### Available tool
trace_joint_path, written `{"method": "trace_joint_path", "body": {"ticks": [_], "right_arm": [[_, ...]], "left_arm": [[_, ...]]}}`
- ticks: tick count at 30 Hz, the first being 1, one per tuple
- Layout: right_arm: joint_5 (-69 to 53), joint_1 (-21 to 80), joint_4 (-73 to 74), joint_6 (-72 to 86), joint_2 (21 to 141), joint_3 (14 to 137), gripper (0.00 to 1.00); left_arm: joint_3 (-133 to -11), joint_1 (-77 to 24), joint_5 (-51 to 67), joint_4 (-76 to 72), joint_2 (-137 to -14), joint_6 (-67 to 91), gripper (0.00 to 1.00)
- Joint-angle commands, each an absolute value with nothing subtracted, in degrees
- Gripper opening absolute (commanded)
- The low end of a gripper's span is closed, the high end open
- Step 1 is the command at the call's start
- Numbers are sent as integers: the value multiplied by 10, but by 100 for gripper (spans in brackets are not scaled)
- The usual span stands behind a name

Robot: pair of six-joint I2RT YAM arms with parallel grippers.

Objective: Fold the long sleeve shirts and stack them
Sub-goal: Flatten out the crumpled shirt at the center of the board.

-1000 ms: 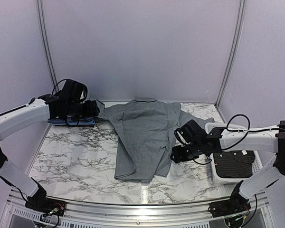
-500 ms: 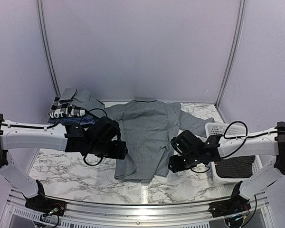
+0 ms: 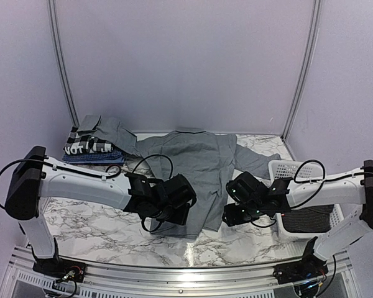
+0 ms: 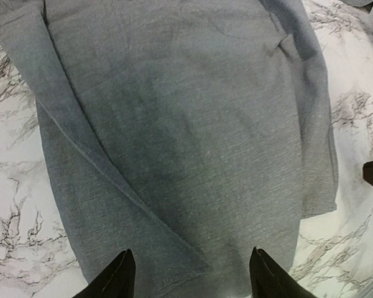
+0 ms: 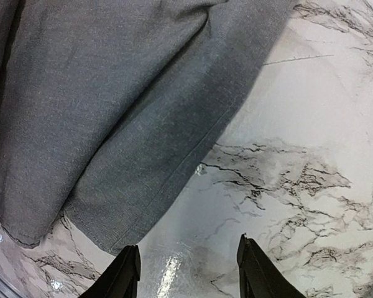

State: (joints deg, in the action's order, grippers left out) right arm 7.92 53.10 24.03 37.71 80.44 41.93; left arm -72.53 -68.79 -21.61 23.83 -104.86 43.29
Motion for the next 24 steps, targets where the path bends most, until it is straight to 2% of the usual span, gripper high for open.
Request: {"method": "trace_joint_path", "body": {"ticks": [1,7,10,16,19,24], "right_arm": [[87,535,237,377,796,424,49],[83,535,231,370,807,428,49],[74,536,225,368,812,430,49],[73,549,225,366,837,445,50],[76,561,228,365,853,460,50],[81,582,235,370,880,481,50]], "left_arm": [[-730,-696,-238,290,-1065,449,64],[-732,-705,-231,291,-1078,453,54],[-733,-705,-232,290,-1079,455,41],[-713,-703,-254,291,-1055,465,8],[-695,-700,-264,290,-1033,473,0],[-663,-692,-283,290,-992,484,0]]}}
